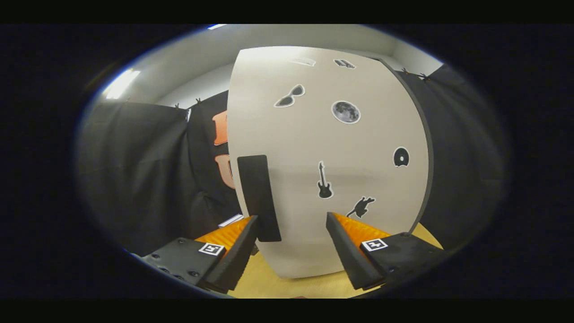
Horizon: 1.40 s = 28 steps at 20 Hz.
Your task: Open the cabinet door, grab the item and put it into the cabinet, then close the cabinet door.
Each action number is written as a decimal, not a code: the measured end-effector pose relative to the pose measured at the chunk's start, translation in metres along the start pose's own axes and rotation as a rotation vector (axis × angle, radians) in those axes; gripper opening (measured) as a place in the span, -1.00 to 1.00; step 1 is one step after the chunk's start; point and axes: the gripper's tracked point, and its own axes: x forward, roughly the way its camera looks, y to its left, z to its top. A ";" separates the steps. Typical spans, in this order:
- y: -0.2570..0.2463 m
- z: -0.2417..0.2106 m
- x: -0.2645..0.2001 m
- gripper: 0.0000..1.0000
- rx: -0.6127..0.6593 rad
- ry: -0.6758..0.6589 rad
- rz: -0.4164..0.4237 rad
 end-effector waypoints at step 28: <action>-0.024 0.016 0.011 0.93 -0.018 -0.051 -0.179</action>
